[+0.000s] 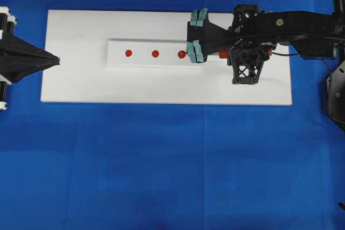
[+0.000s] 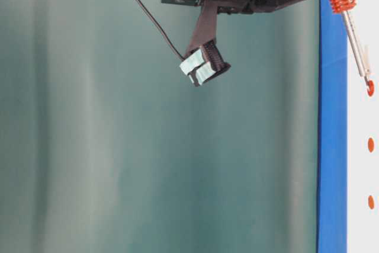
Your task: Touch the tip of the soldering iron to the mark.
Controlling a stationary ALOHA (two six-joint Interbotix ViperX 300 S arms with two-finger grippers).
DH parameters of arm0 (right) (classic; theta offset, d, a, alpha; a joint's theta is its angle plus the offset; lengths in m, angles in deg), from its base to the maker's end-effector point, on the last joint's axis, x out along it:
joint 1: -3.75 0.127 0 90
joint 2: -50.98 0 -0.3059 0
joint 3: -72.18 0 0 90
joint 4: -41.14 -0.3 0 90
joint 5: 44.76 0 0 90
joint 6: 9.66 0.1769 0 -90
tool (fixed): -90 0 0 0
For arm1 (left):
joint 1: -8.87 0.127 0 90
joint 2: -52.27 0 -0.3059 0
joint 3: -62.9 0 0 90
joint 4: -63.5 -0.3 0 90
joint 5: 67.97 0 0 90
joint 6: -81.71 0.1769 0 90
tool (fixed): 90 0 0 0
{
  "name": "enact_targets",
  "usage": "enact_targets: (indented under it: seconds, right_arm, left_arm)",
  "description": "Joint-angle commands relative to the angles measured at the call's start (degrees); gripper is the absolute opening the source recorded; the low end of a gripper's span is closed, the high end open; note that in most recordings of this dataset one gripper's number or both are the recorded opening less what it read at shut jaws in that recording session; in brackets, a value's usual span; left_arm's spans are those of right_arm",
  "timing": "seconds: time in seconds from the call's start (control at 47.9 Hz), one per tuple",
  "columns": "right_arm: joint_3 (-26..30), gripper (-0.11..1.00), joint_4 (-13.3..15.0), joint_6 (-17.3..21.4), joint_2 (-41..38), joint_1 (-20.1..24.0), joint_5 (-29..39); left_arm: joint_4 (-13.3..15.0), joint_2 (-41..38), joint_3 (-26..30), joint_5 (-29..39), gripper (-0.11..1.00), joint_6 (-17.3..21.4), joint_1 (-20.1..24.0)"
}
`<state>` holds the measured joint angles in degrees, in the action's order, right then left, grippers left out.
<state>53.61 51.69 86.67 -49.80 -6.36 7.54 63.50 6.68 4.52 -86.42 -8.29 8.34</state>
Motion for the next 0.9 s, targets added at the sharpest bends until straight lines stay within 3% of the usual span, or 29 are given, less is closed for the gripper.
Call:
enact_targets:
  seconds: [0.0, 0.878]
  right_arm:
    - [0.4, 0.06, -0.2, -0.1, 0.6, -0.1, -0.2]
    - [-0.1, 0.06, -0.7, -0.1, 0.6, 0.0, -1.1]
  left_arm:
    - [-0.1, -0.5, 0.5, -0.6, 0.0, 0.0, -0.1]
    - [-0.1, -0.4, 0.5, -0.7, 0.0, 0.0, -0.1]
